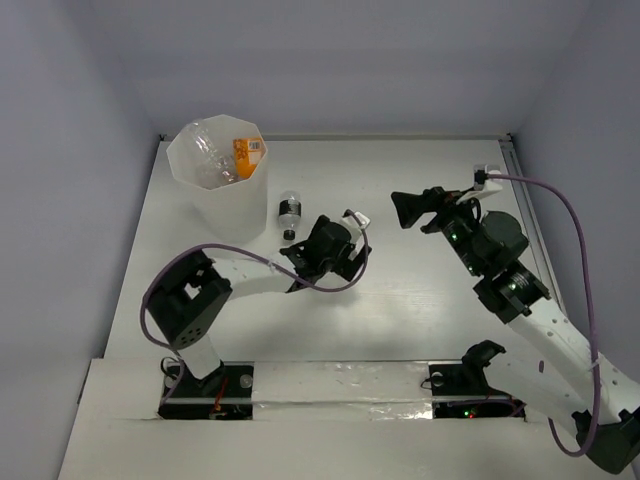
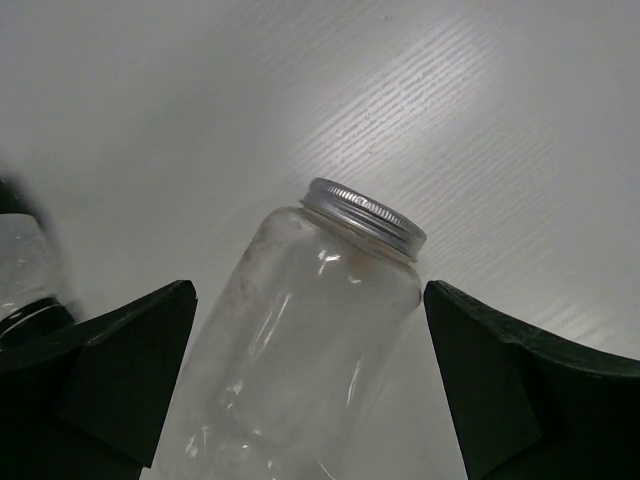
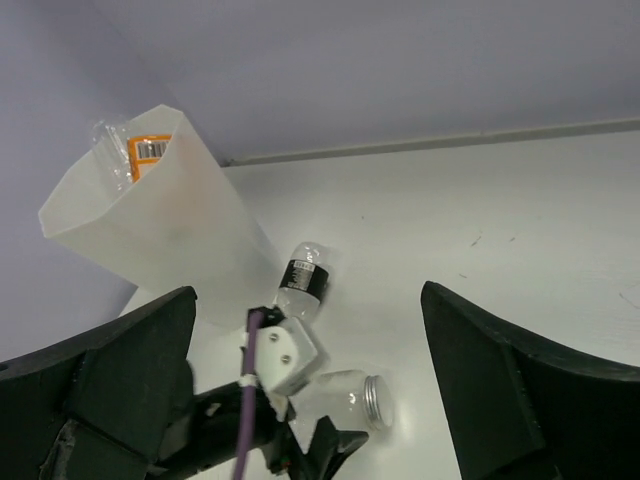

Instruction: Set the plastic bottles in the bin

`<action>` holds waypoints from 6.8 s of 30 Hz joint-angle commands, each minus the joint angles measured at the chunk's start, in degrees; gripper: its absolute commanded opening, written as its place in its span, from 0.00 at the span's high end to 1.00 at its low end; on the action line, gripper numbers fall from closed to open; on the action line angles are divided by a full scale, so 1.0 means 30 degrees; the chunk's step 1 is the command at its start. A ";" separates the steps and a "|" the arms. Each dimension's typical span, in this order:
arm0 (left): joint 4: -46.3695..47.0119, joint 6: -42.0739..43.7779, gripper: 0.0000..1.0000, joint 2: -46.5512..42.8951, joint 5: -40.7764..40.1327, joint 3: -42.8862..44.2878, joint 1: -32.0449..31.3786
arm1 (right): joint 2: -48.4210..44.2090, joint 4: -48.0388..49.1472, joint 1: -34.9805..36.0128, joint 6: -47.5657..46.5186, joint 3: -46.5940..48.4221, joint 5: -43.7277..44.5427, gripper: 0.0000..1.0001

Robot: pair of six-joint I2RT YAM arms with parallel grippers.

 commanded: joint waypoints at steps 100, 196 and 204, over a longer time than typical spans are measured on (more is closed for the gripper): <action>-0.1156 -0.9217 0.57 -1.0315 0.3158 0.6248 1.7666 | 2.5972 -0.6380 0.3466 0.1541 1.7359 -0.5501 0.00; -0.8272 -0.8953 0.01 -2.7451 0.2513 -0.5003 1.6289 | 2.3668 0.4455 0.5927 -0.0919 2.6600 -0.4159 0.00; -0.7423 -0.8573 0.01 -2.7598 0.4151 -0.5384 1.6670 | 1.4504 0.8376 0.5927 -0.0364 1.3660 -0.3248 0.36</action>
